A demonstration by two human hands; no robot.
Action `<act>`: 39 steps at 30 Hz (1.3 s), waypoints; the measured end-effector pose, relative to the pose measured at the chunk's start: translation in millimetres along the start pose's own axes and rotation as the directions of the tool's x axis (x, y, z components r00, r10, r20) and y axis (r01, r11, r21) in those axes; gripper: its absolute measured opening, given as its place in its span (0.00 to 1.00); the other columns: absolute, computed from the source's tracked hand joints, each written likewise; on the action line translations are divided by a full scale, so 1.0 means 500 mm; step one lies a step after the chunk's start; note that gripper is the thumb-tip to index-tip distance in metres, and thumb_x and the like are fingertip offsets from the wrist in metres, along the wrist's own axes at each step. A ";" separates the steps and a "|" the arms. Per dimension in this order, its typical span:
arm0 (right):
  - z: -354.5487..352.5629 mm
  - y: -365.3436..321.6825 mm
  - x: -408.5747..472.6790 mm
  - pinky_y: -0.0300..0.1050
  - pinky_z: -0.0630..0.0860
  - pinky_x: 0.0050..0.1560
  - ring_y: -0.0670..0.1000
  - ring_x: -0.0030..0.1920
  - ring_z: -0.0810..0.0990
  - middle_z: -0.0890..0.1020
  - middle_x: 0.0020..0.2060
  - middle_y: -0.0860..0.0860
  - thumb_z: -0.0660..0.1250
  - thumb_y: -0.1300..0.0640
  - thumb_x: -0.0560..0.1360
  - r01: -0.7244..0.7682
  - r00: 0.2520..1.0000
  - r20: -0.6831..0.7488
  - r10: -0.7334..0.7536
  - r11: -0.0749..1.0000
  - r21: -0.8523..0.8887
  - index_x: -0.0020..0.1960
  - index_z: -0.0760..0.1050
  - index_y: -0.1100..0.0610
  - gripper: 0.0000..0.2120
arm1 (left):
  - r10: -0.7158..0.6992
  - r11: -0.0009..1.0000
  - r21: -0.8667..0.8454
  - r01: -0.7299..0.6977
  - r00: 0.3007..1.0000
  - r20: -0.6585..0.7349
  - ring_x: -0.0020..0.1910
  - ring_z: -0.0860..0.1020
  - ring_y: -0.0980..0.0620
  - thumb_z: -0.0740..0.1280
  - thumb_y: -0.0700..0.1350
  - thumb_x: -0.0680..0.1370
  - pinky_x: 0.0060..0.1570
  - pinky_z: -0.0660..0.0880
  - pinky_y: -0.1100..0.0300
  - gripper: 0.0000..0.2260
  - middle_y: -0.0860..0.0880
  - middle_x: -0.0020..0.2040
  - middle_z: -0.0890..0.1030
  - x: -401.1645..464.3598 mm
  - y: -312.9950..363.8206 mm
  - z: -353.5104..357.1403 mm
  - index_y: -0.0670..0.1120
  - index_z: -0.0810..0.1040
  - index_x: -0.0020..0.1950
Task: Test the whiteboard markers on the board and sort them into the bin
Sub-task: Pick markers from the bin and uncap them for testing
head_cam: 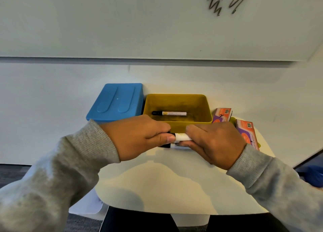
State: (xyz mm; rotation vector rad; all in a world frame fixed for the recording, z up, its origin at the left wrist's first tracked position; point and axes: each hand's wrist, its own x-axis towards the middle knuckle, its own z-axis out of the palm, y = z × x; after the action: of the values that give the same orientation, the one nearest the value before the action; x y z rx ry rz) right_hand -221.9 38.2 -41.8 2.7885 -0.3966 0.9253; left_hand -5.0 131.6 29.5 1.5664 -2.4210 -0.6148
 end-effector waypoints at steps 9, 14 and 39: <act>0.011 0.015 0.011 0.46 0.79 0.25 0.52 0.24 0.76 0.81 0.32 0.52 0.48 0.42 0.85 0.062 0.997 -0.042 -0.063 0.998 -0.023 0.48 0.71 0.53 0.20 | -0.027 0.996 -0.087 0.026 1.000 -0.005 0.35 0.74 0.64 0.56 0.54 0.83 0.34 0.66 0.72 0.13 0.63 0.31 0.73 -0.001 -0.008 -0.001 0.60 0.67 0.38; 0.013 0.023 0.023 0.44 0.78 0.27 0.52 0.24 0.75 0.80 0.31 0.53 0.48 0.43 0.85 0.104 0.993 -0.049 -0.106 0.994 -0.041 0.47 0.74 0.55 0.22 | -0.074 0.986 -0.152 0.072 0.997 -0.008 0.35 0.74 0.65 0.56 0.55 0.82 0.35 0.67 0.72 0.12 0.65 0.32 0.74 0.002 -0.015 0.001 0.59 0.70 0.40; 0.011 0.085 0.052 0.42 0.70 0.25 0.52 0.22 0.68 0.75 0.25 0.48 0.61 0.47 0.82 0.002 0.999 0.033 0.001 0.997 -0.071 0.37 0.77 0.50 0.17 | -0.151 0.945 0.250 0.211 0.959 -0.239 0.36 0.77 0.55 0.47 0.62 0.81 0.41 0.80 0.55 0.17 0.54 0.41 0.76 0.036 0.045 0.070 0.55 0.70 0.52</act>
State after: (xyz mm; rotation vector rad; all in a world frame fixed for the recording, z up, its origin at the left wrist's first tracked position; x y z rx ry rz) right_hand -212.0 -8.5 -26.8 2.7422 -0.4254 0.8484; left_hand -44.6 131.4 7.0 1.8708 -2.2883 -0.1254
